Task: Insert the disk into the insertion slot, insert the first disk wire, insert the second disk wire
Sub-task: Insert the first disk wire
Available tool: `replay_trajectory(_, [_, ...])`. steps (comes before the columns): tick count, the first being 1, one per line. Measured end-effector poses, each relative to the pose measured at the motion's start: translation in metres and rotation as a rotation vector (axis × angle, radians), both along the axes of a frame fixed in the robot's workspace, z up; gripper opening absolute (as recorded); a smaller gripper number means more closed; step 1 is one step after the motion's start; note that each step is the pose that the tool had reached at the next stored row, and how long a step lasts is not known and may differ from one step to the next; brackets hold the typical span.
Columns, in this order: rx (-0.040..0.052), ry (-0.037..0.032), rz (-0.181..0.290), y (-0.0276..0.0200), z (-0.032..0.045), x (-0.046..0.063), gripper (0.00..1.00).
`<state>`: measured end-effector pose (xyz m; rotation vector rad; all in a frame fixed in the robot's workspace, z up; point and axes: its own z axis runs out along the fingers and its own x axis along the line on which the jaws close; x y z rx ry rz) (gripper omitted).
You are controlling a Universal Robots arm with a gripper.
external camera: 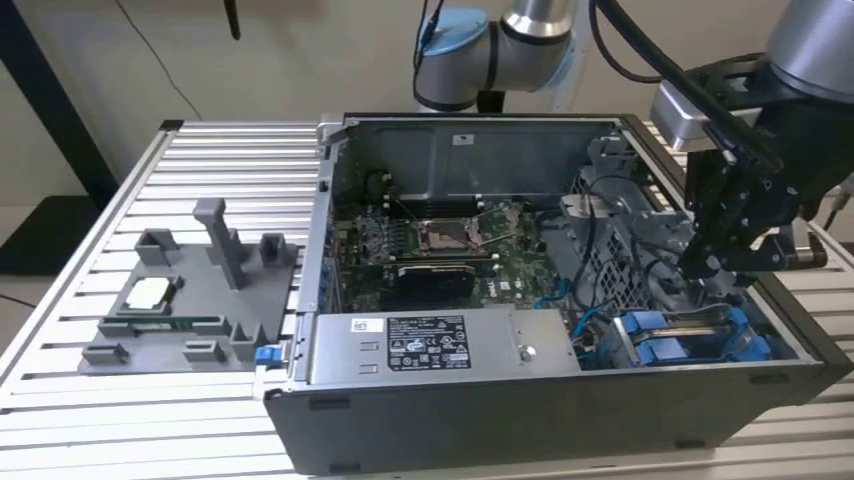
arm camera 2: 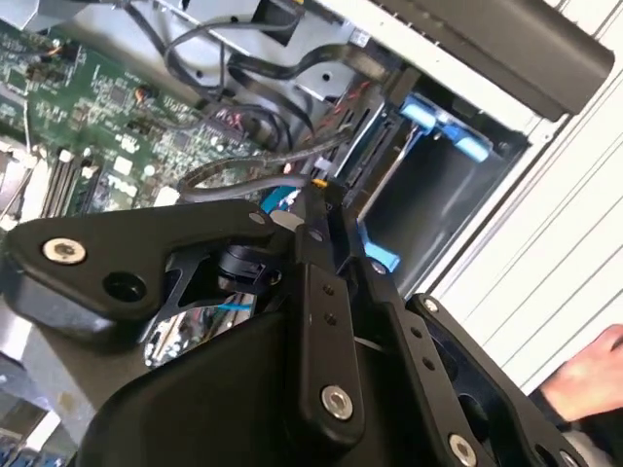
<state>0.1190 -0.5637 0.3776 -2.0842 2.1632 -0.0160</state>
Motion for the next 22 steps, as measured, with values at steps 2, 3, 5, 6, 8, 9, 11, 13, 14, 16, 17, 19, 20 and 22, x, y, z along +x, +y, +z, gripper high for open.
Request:
replay_trajectory(2, [-0.0033, -0.0262, 0.000, 0.0000, -0.0005, 0.000, 0.19])
replay_trajectory(3, [-0.0052, -0.0356, -0.001, 0.0000, -0.0012, 0.000, 0.19])
replay_trajectory(5, [-0.0117, -0.0424, -0.002, 0.0000, -0.0031, 0.000, 0.19])
replay_trajectory(6, [-0.0146, -0.0439, -0.002, 0.0000, -0.0043, 0.000, 0.19])
replay_trajectory(8, [-0.0182, -0.0469, -0.003, 0.0000, -0.0070, 0.000, 0.19])
replay_trajectory(9, [-0.0196, -0.0483, -0.003, 0.0000, -0.0086, 0.000, 0.19])
replay_trajectory(11, [-0.0207, -0.0515, -0.004, 0.0000, -0.0118, 0.000, 0.19])
replay_trajectory(13, [-0.0213, -0.0549, -0.004, 0.0000, -0.0152, 0.000, 0.19])
replay_trajectory(14, [-0.0219, -0.0561, -0.004, 0.0000, -0.0168, 0.000, 0.19])
replay_trajectory(16, [-0.0253, -0.0575, -0.004, 0.0000, -0.0196, 0.000, 0.19])
replay_trajectory(17, [-0.0271, -0.0582, -0.004, 0.0000, -0.0209, 0.000, 0.19])
replay_trajectory(19, [-0.0294, -0.0600, -0.004, -0.0003, -0.0236, 0.001, 0.19])
replay_trajectory(20, [-0.0316, -0.0610, -0.003, -0.0006, -0.0248, 0.001, 0.19])
replay_trajectory(22, [-0.0397, -0.0641, -0.003, -0.0010, -0.0261, 0.001, 0.19])
